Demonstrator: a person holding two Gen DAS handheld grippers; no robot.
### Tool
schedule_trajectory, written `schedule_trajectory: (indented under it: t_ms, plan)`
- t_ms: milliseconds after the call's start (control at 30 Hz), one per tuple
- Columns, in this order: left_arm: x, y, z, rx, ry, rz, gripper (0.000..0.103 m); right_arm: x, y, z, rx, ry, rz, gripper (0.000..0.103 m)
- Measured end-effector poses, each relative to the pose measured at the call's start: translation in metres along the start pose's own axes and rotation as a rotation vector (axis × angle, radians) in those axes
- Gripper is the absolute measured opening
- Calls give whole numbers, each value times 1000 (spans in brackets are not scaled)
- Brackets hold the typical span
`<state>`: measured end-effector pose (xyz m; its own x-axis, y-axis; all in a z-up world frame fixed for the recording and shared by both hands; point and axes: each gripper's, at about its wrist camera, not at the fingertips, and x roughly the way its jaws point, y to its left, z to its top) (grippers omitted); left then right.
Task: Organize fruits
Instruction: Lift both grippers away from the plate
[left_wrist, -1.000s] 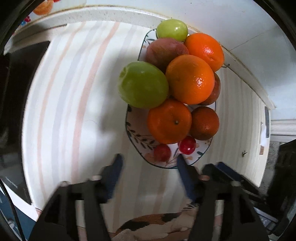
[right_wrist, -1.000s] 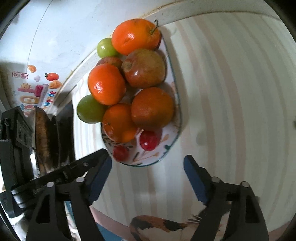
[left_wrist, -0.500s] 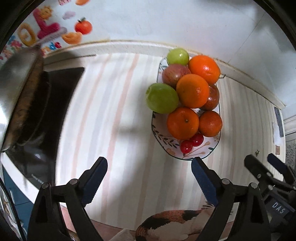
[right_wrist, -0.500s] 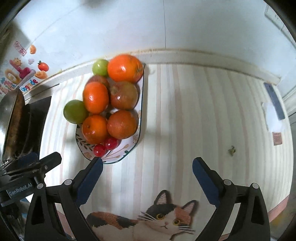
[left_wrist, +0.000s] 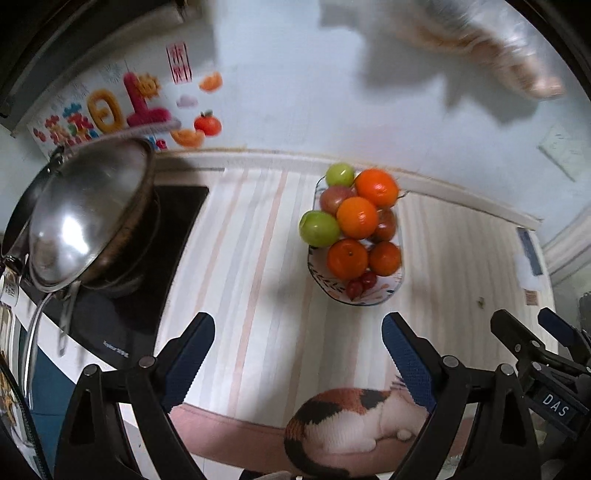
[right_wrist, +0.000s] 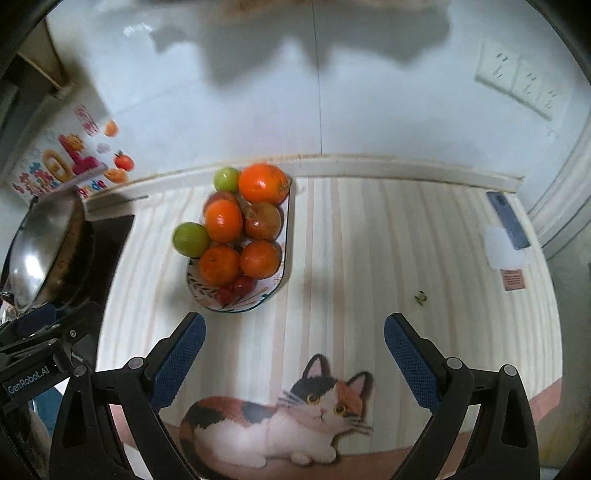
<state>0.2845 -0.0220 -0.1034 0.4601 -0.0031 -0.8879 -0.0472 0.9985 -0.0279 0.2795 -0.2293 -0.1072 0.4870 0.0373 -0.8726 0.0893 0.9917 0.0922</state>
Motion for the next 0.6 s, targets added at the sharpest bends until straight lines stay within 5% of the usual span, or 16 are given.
schedule_trajectory:
  t_ms: [367, 600]
  plan:
    - [-113, 17, -71, 81, -144, -48, 93, -144, 22, -83, 49, -166, -41, 100]
    - [-164, 22, -106, 114, -216, -43, 93, -201, 30, -131, 52, -215, -39, 100]
